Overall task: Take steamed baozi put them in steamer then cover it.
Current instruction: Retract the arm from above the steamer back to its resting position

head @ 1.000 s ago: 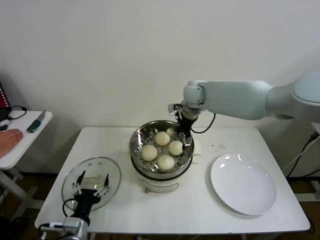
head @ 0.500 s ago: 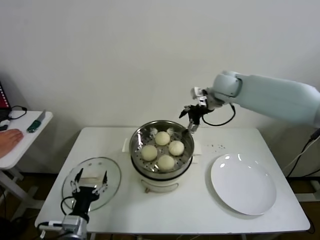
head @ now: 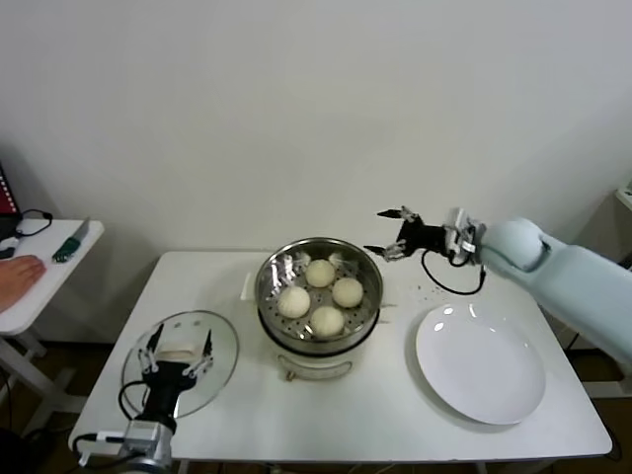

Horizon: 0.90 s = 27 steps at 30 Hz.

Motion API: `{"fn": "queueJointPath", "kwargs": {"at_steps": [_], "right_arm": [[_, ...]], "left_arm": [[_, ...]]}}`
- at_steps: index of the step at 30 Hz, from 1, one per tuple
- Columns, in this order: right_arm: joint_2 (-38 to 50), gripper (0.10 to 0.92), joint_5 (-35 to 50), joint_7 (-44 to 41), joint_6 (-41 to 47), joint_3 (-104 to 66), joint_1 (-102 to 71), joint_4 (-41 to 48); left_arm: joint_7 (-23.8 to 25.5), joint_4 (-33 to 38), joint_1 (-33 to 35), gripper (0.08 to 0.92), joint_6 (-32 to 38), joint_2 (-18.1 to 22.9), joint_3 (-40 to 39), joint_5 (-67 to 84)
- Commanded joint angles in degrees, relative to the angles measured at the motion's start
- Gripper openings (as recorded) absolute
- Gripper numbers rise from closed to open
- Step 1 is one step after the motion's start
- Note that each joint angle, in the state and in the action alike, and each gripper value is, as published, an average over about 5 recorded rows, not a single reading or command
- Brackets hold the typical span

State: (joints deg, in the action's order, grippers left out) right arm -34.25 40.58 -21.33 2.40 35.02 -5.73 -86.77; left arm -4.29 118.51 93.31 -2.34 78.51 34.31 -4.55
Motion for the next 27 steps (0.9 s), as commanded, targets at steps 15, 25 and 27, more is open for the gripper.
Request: {"fn": "queueJointPath", "kwargs": {"at_steps": [15,25,27], "right_arm": [[-20.3,0.823,-10.6,13.7,0.4,-68.4,-69.3,-16.6],[-26.8,0.823,-14.8,11.4,1.9,-71.4,-77.7,-21.1],[-27.2,0.823,-15.6,11.3,2.0,-71.7,-78.3,-21.5]], "left_arm": [[1.4,1.0,1.0,0.823,-6.8,-3.4,3.1,-49.4],[3.7,-6.4,-0.3,0.823,-9.5,-4.9,1.4,-66.7],[3.5,-7.5,-0.6,0.823,-9.1,-4.8,0.9,-67.2]]}}
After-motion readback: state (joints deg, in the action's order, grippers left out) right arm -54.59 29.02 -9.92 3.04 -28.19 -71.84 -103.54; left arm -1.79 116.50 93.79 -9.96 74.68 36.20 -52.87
